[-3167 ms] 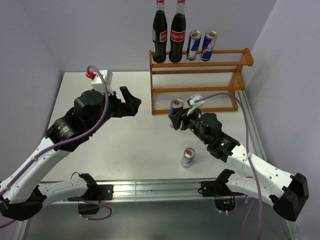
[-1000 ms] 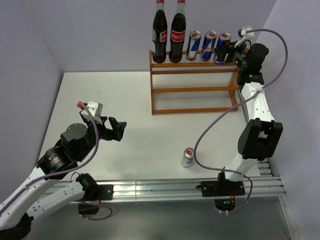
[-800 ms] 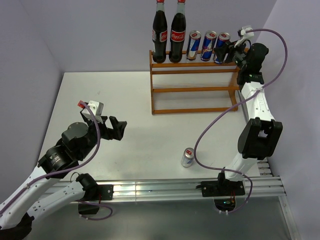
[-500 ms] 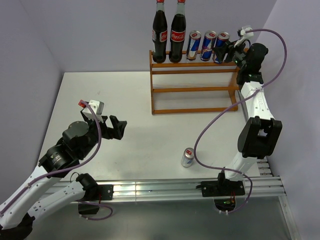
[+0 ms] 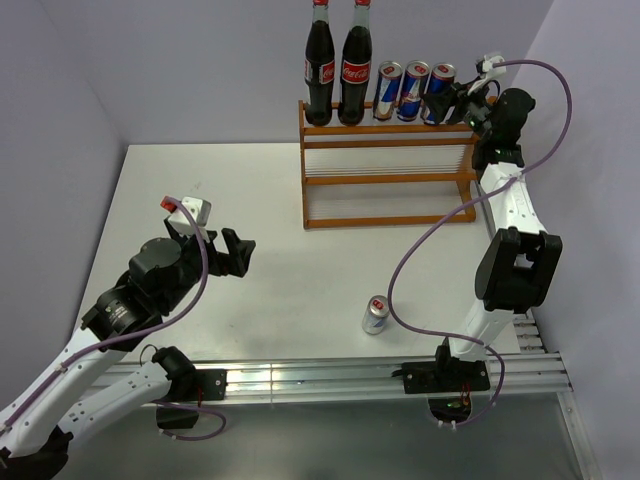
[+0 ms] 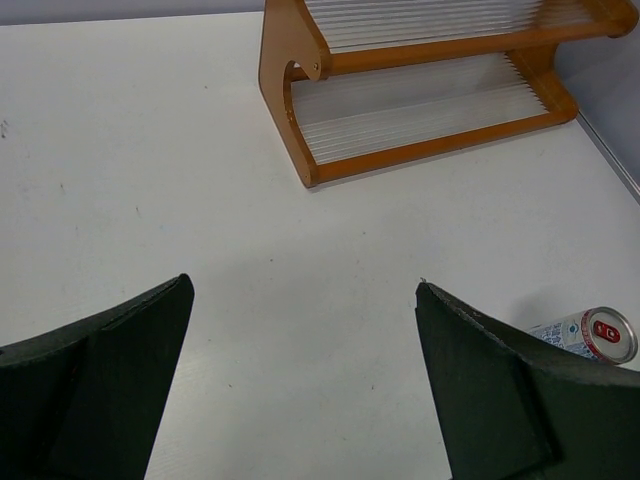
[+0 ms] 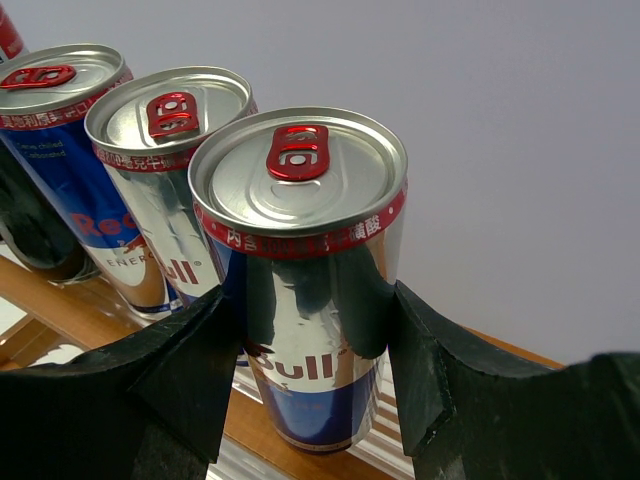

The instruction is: Place and organize the beverage onto the shelf

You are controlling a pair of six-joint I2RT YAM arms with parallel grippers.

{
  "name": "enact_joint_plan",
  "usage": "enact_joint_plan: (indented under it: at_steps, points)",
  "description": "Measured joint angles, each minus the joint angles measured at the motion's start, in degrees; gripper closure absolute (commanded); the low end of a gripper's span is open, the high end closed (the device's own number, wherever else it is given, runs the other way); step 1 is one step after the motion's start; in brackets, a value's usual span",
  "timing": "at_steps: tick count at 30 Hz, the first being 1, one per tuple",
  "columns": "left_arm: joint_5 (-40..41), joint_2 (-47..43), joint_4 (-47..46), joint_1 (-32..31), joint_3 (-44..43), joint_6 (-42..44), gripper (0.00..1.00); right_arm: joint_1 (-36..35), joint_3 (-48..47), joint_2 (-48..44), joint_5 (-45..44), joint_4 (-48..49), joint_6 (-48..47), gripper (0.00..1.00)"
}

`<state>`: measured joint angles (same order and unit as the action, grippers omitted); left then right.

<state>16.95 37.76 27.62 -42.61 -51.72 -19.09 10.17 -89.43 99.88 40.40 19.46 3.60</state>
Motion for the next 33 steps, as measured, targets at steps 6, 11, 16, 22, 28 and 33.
enact_joint_plan:
  at_steps: [6, 11, 16, 22, 28, 33]
  points:
    - [-0.7, 0.1, 0.0, 0.7, 0.0, 0.0, 0.00, 0.0, 0.5, 0.1, 0.9, 1.0, 0.1, 1.00]
    - [-0.9, 0.4, 0.0, 0.9, 0.0, 0.0, 0.01, 0.0, 0.9, 0.1, 0.9, 1.9, -0.1, 1.00]
    - [-1.2, 0.4, 0.0, 1.0, 0.0, 0.0, 0.00, 0.2, 1.8, 0.1, 0.5, 3.9, 0.3, 1.00]
    - [-1.7, 0.4, 0.0, 1.1, 0.0, 0.0, 0.01, 0.2, 2.5, 0.2, -0.3, 5.6, 1.4, 1.00]
    - [-2.1, 0.4, 0.0, 1.2, 0.0, 0.0, 0.01, 0.7, 2.7, 1.1, -0.5, 8.0, 2.8, 1.00]
    - [-2.1, 0.7, -0.1, 1.3, 0.0, 0.0, 0.01, 0.7, 2.7, 1.4, -0.5, 8.9, 3.0, 1.00]
